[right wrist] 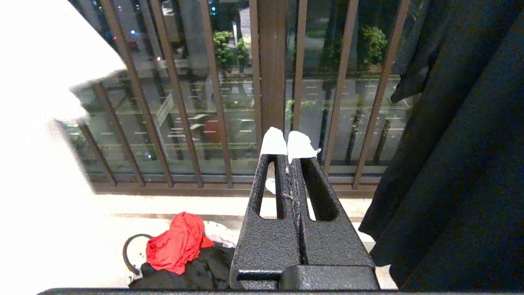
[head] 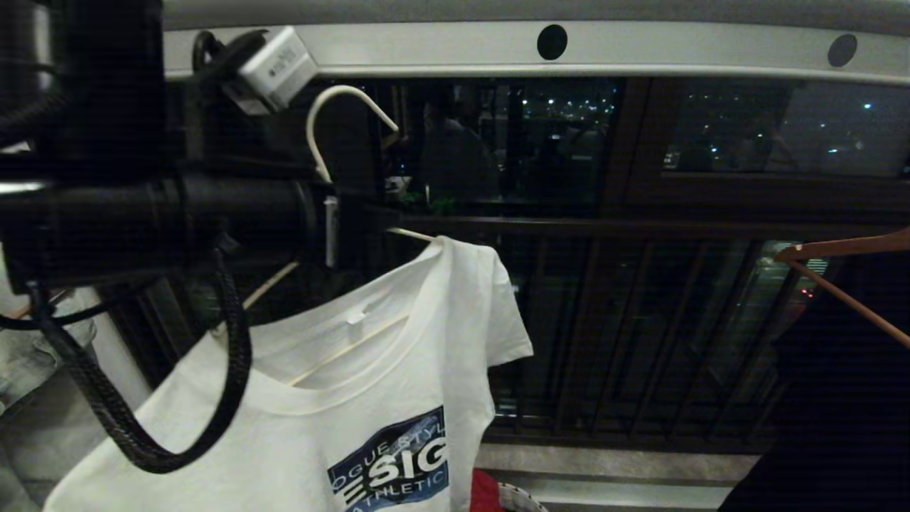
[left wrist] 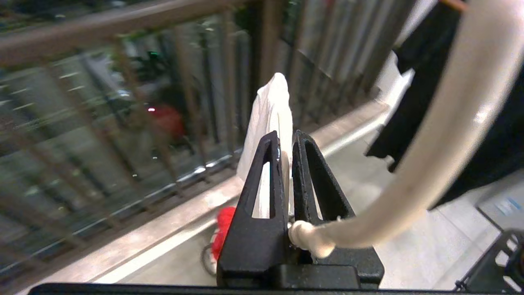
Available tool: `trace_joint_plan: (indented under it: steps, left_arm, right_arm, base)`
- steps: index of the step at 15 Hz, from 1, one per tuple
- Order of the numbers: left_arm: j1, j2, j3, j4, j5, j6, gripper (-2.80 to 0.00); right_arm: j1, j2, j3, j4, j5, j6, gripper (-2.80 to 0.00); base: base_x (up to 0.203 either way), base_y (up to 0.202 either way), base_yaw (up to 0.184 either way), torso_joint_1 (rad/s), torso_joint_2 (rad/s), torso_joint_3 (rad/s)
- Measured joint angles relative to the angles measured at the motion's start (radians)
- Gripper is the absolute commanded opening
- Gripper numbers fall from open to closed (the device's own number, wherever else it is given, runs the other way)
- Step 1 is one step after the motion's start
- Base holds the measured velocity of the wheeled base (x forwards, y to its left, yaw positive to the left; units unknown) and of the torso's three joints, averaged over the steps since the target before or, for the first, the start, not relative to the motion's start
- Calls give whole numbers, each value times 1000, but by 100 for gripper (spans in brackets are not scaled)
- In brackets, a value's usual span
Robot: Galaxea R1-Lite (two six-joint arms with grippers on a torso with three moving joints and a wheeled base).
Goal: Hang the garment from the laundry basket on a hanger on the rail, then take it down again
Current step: Take the clothes off the clothes rack
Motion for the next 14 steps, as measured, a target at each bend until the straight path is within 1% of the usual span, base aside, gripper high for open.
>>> trace_joint_plan:
  steps: [3,6,9,11,13,14]
  left_arm:
    - [-31,78,102,-172,0,0,-280]
    - [-41,166,191,-343,0,-8,-280]
    - [-50,279,248,-508,0,-43,-280]
    - [-53,362,285,-641,1,-49,-280]
    - [-52,433,301,-789,0,-57,-280]
    - [-50,457,300,-826,-1,-64,-280]
  right_arm:
    - [0,0,0,0,0,0,-280]
    - [0,0,0,0,0,0,-280]
    - [0,0,0,0,0,0,-280]
    - [0,0,0,0,-6,3,-280]
    - [0,0,0,0,-8,1,-280]
    - [0,0,0,0,-8,1,-280]
  base:
    - [0,0,0,0,0,0]
    - [0,0,0,0,0,0]
    - [0,0,0,0,0,0]
    - [0,0,0,0,0,0]
    - [0,0,0,0,0,0]
    - [0,0,0,0,0,0]
